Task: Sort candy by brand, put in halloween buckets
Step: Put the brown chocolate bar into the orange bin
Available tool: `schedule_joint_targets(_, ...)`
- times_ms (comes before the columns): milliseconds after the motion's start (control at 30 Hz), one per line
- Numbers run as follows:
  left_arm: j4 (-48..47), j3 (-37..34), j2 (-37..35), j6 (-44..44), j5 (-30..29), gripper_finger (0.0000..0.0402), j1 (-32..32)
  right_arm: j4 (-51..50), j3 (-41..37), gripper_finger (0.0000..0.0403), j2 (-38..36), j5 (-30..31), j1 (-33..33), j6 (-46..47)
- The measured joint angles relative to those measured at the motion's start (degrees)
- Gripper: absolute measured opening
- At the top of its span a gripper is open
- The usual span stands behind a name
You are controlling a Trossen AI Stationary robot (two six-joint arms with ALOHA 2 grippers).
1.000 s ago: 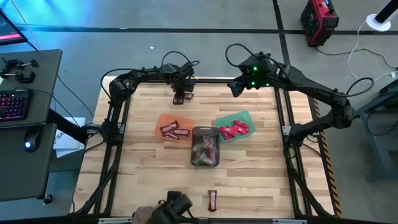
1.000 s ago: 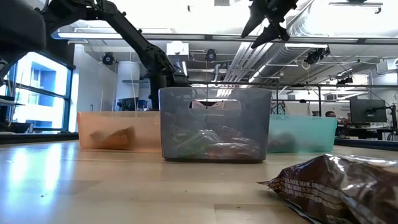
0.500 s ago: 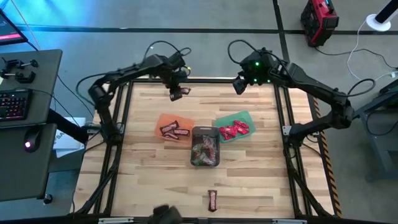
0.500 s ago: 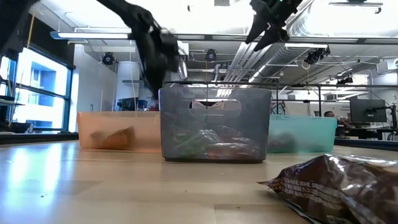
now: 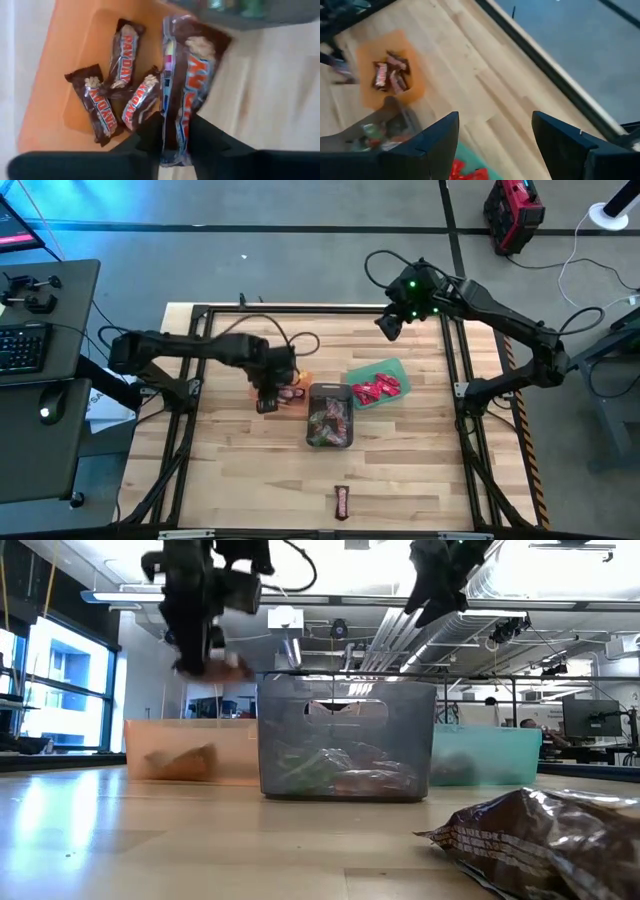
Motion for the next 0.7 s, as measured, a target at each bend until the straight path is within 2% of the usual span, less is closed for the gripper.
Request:
schedule_joint_targets(167, 6.2, -5.9, 0.6, -3.4, -5.2, 0.0126, 1.3, -0.2, 0.0, 0.0245, 0.0, 0.0, 3.7, 6.0)
schedule_joint_targets(333, 8.6, -8.4, 0.1, -3.6, -7.5, 0.0180, 4.5, -0.3, 0.0, 0.0245, 0.0, 0.7, 11.5, 16.5)
schedule_joint_targets(467, 7.8, -8.4, -3.2, -5.0, -7.1, 0.0206, 4.5, -1.9, 0.0, 0.0245, 0.0, 4.7, 21.7, 29.6)
schedule_joint_targets(600, 9.4, -10.7, -10.8, -9.5, -5.9, 0.0211, 0.0, -6.5, 0.0, 0.0245, 1.0, 9.3, 34.8, 46.8)
schedule_joint_targets(700, 14.0, -14.4, -17.9, -14.9, -6.0, 0.0211, -4.1, -8.5, 0.0, 0.0245, 3.3, 12.8, 45.8, 60.1)
